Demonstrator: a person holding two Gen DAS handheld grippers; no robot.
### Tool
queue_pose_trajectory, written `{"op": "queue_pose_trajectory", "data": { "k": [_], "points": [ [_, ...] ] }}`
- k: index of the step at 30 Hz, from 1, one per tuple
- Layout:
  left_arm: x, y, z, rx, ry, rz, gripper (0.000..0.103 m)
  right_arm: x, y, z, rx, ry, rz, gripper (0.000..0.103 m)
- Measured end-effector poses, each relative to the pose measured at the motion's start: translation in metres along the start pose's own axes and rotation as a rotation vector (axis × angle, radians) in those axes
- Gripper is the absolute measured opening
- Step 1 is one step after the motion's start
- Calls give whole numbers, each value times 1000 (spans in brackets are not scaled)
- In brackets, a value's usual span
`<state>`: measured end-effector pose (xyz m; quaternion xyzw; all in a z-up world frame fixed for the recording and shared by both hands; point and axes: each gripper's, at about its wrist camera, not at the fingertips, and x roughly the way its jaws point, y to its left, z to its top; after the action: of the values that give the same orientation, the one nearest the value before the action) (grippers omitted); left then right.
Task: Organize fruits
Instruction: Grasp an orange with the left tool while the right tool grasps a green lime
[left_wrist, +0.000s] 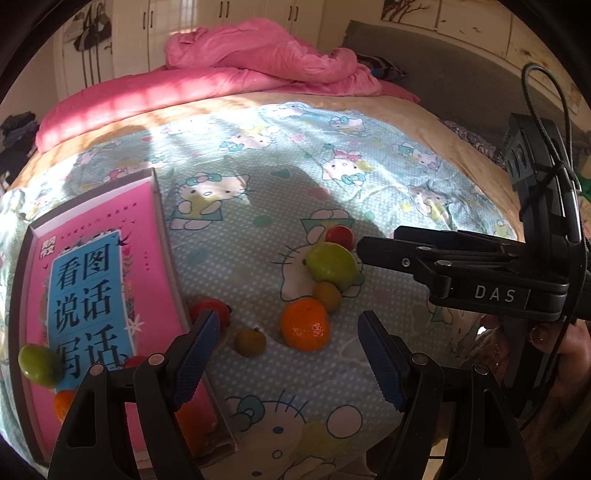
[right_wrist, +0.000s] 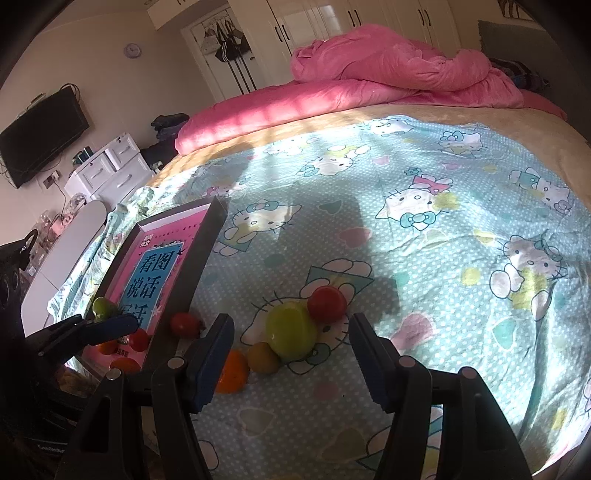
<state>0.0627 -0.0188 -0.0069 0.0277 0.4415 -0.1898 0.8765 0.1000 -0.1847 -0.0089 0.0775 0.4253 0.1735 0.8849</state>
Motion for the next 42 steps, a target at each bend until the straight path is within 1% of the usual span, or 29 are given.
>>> {"op": "queue_pose_trajectory", "data": {
  "k": [2,5,7,12,14,17,22,24,27,31,34,38,42],
  "points": [
    [5,-2,0,17,16,-4,79,4,-1,0,6,15,2,64],
    [13,-9,1,48,38,-14,69,10,-3,-1,26,39,13,64],
    [17,-14,1,75,51,-15,67,13,-5,-2,41,49,22,64],
    [30,-21,3,102,92,-12,57,18,-6,-2,50,72,33,64],
    [36,-20,3,100,115,-9,52,21,-5,-3,48,81,36,64],
    [46,-17,2,82,147,-2,50,25,-3,-3,40,91,34,64],
    [51,-13,3,72,158,-12,44,36,-4,-2,54,117,33,64],
    [52,-12,3,69,160,-21,41,42,-5,-1,61,132,33,60],
    [53,-12,4,68,165,-27,40,50,-5,-2,75,151,26,57],
    [56,-13,6,63,172,-29,40,59,-4,-2,85,176,10,47],
    [61,-13,5,53,187,-35,40,65,-2,-2,93,183,12,46],
    [64,-11,4,33,206,-46,39,72,1,-1,76,196,-10,44],
    [64,-10,3,21,207,-49,39,72,7,1,28,191,-38,44]
  ]
}}
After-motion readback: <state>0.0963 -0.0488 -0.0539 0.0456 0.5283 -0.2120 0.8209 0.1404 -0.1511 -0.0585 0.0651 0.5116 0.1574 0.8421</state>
